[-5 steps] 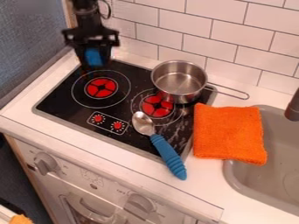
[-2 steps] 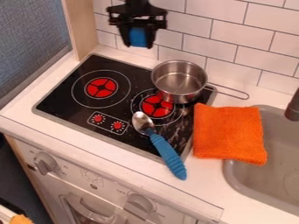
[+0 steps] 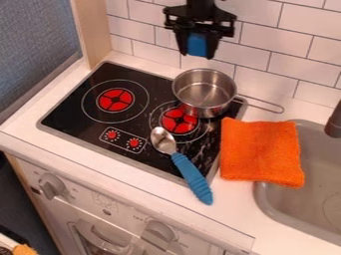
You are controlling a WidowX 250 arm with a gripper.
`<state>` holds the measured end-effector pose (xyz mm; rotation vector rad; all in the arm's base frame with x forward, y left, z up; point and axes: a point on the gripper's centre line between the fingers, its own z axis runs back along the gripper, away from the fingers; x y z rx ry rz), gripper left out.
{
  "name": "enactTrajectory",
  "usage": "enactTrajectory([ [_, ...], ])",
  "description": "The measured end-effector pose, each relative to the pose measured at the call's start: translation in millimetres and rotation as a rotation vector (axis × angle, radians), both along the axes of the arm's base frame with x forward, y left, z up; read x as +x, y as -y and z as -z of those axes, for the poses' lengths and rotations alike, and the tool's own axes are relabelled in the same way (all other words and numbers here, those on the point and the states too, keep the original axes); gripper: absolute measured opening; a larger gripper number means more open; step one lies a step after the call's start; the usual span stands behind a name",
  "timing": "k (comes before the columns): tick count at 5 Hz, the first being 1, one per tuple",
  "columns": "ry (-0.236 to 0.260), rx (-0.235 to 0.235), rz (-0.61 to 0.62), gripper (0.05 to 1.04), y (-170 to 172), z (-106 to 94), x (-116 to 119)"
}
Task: Put the blue object in the pot
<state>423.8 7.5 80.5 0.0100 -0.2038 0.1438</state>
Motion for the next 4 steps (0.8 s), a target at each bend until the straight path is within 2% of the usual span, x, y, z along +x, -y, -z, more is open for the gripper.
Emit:
enactTrajectory([
  [2,-0.085,0.015,0.003,0.616,15.4,30.2,-24.7],
  [3,-0.085,0.017,-0.005,0.616,14.8,34.3,-26.2],
  [4,-0.111,0.027,-0.013,0.616,14.5,41.4,-24.9],
])
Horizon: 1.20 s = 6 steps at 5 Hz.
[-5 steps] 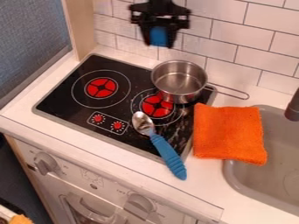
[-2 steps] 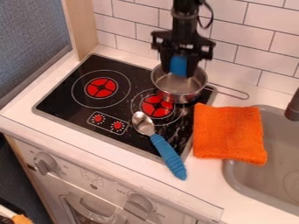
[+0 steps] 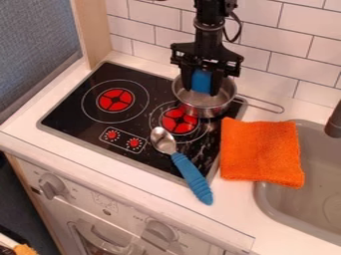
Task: Put the blue object in the pot
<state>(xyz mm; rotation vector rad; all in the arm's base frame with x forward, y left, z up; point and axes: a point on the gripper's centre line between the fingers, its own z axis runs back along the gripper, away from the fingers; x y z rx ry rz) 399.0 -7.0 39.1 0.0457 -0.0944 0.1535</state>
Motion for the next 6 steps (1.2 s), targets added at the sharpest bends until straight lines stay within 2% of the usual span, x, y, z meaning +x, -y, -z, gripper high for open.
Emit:
enactTrajectory([
  [1,-0.030,0.013,-0.013,0.690,1.9,8.5,5.7],
  [2,-0.040,0.015,-0.012,0.966,4.3,10.9,10.3],
  [3,-0.067,0.020,-0.003,1.005,9.7,16.7,12.4],
  [6,-0.067,0.022,-0.004,1.000,9.5,10.5,14.5],
])
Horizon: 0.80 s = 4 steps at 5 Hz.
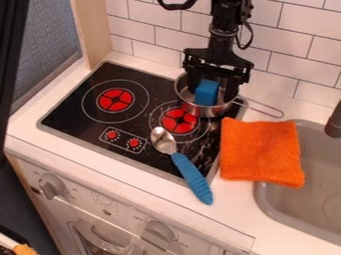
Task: Put the blue object in the pot
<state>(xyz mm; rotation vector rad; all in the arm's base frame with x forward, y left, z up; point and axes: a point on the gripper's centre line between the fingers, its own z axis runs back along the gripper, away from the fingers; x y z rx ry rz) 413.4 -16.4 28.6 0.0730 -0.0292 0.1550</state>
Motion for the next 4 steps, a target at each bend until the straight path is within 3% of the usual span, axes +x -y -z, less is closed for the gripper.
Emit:
enactTrajectory([
  [1,0.031,0.006,-0.005,1.000,-2.3,-23.7,4.0],
  [3,0.166,-0.006,-0.012,1.000,-4.7,-84.0,-0.4],
  [4,0.169,-0.006,-0.017,1.000,-7.6,-85.5,-0.7],
])
